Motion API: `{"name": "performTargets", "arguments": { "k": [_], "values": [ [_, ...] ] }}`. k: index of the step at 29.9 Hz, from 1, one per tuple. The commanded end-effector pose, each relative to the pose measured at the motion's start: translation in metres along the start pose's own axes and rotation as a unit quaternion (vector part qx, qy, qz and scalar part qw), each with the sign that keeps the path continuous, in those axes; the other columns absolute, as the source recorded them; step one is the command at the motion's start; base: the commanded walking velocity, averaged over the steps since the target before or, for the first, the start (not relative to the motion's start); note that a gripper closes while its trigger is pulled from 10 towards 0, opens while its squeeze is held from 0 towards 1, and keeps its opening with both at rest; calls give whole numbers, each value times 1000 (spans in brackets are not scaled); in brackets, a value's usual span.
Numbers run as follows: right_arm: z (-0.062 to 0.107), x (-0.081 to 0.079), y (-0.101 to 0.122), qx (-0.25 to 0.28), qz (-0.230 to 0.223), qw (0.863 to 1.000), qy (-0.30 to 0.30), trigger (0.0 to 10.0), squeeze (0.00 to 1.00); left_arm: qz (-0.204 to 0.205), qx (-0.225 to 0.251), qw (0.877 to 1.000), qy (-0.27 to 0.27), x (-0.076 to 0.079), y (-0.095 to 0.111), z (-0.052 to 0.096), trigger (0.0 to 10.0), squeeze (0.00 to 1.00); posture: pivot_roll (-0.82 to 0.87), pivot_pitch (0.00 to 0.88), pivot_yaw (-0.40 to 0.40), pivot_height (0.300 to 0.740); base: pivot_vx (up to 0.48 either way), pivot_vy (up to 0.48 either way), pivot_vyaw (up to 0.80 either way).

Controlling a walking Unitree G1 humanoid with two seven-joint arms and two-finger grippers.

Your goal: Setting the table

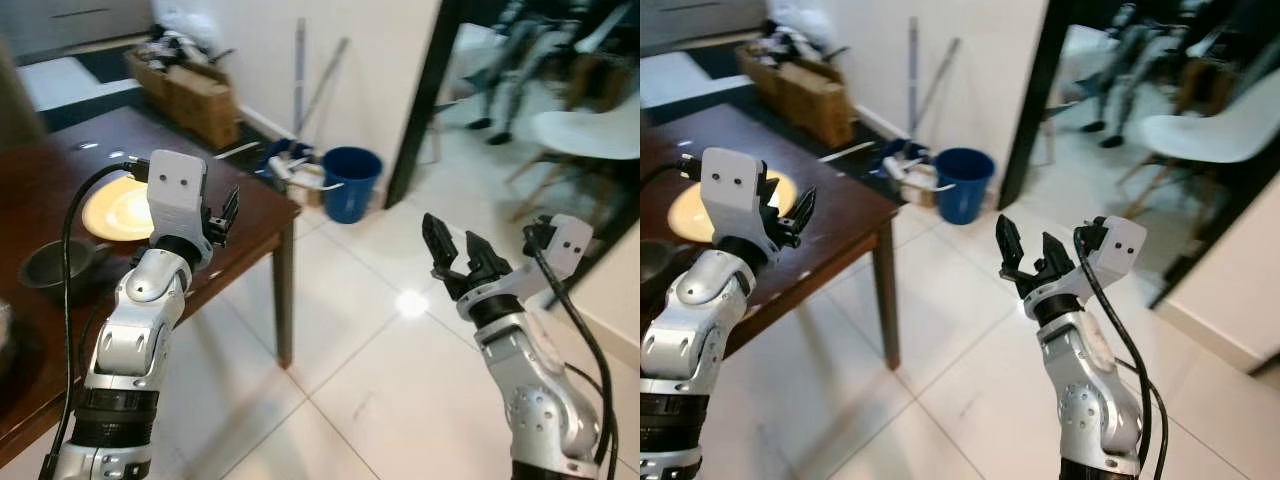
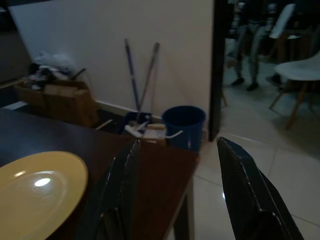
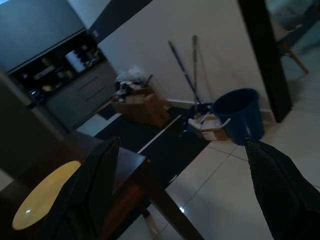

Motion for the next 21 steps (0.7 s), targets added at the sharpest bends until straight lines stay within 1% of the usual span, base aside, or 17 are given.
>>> {"name": "performTargets", "arguments": {
  "k": [1, 21],
  "values": [
    [1, 2, -1, -5, -5, 1000, -5, 10000, 0, 5, -12, 1000, -3, 1, -5, 1, 10000, 0, -98, 0, 51, 740, 0, 0, -800],
    [0, 2, -1, -7, -12, 1000, -8, 10000, 0, 3, -14, 1000, -3, 0, -6, 2, 10000, 0, -96, 0, 52, 740, 0, 0, -800]
  ]
}}
Point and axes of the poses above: a point about 5 cm out from each wrist's last joint towards the gripper, its own z axis pointing back from the gripper into the wrist, its own y axis along the axis of the wrist's last joint, x = y × z, the point moved 2 cm from there along -z, pointing out of the wrist towards the gripper, and after that the axes turned 10 degrees about -z, right-handed, at the moved point
